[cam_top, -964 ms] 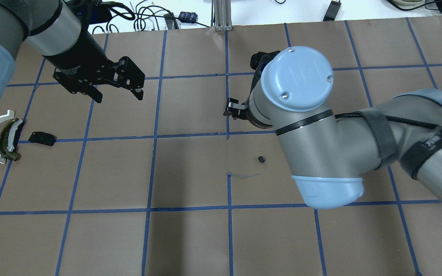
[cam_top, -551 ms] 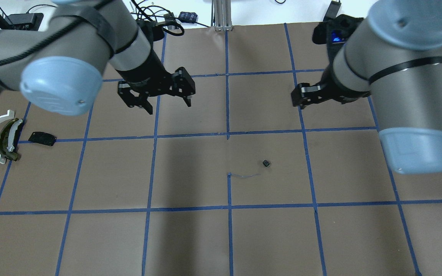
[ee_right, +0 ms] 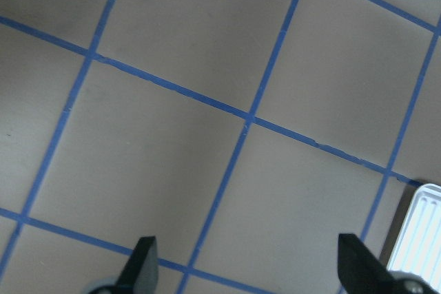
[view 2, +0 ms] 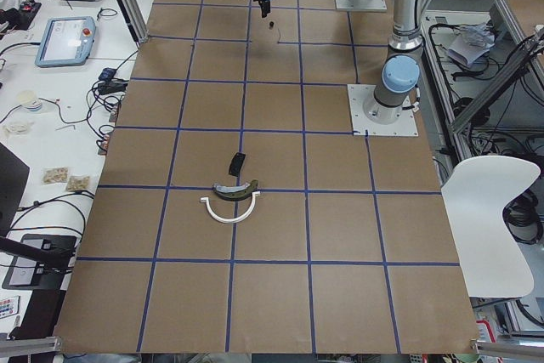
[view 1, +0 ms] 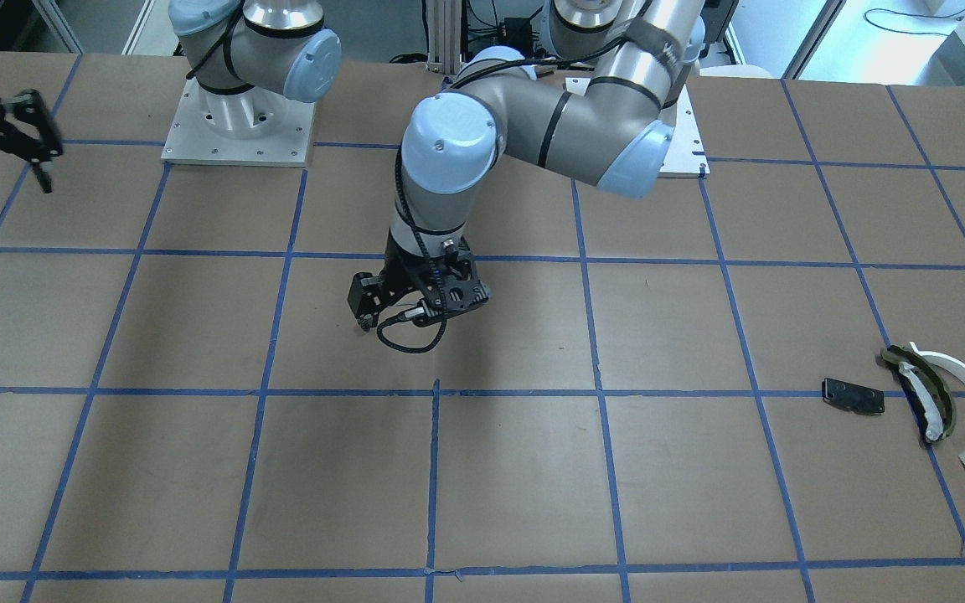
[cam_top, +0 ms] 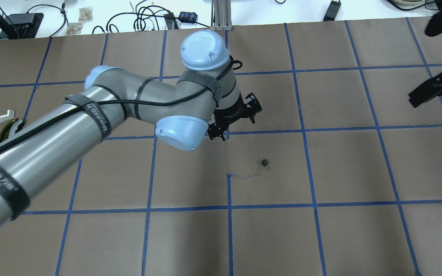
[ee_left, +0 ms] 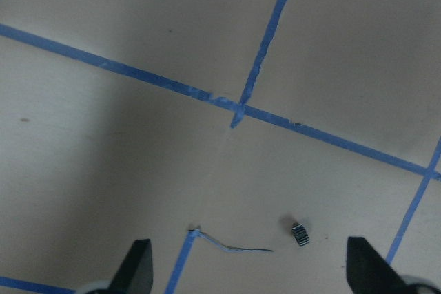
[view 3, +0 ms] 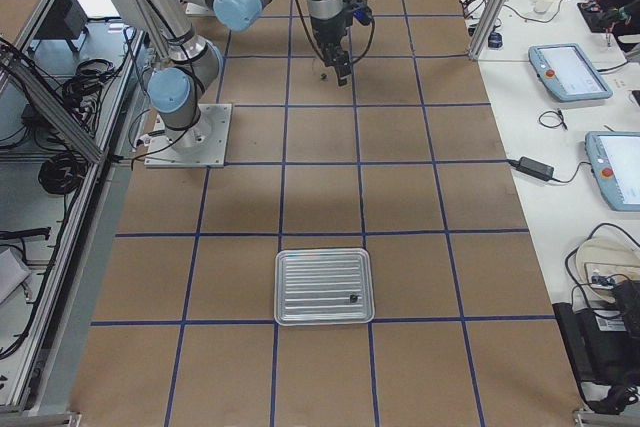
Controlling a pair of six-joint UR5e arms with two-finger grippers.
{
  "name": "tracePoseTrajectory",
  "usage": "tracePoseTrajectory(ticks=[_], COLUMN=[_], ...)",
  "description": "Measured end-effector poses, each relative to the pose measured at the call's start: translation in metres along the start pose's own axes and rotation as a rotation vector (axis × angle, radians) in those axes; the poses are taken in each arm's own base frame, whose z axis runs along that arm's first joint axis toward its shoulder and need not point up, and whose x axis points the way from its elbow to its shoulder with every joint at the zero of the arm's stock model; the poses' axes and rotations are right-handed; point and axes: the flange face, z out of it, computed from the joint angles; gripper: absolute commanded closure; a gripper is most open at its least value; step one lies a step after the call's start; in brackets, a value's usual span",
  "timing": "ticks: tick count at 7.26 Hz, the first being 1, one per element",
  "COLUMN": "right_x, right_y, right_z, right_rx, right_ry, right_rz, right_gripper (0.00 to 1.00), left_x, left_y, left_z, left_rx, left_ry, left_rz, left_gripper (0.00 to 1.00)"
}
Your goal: Place bearing gear from tray to pile
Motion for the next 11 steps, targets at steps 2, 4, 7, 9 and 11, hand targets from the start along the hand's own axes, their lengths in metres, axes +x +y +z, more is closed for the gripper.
tracePoseTrajectory(ticks=[2, 4, 7, 9, 11], right_x=[0.14, 0.263, 0.375, 0.38, 0.375], right_y=[0.075, 0.113, 0.118, 0.13, 0.136], right_z=[0.074, 0.162, 0.27, 0.319, 0.335], right_rx=[-0.025, -0.003, -0.039, -0.163, -0.233], right_ry=[-0.061, 0.01, -0.008, -0.1, -0.153], right_rz=[-0.05, -0.1, 0.045, 0.219, 0.27], right_gripper=[0.0, 0.0, 0.12, 0.13, 0.12], left_x=[0.018, 0.021, 0.02, 0.021, 0.025], left_y=[0.009, 0.02, 0.033, 0.04, 0.042], left_z=[0.059, 0.092, 0.117, 0.121, 0.116], left_rx=[0.008, -0.006, -0.033, -0.042, -0.047], left_ry=[0.005, -0.024, -0.062, -0.071, -0.056], left_rz=[-0.112, -0.15, -0.153, -0.154, -0.154], left_gripper=[0.05, 0.1, 0.35, 1.0, 1.0])
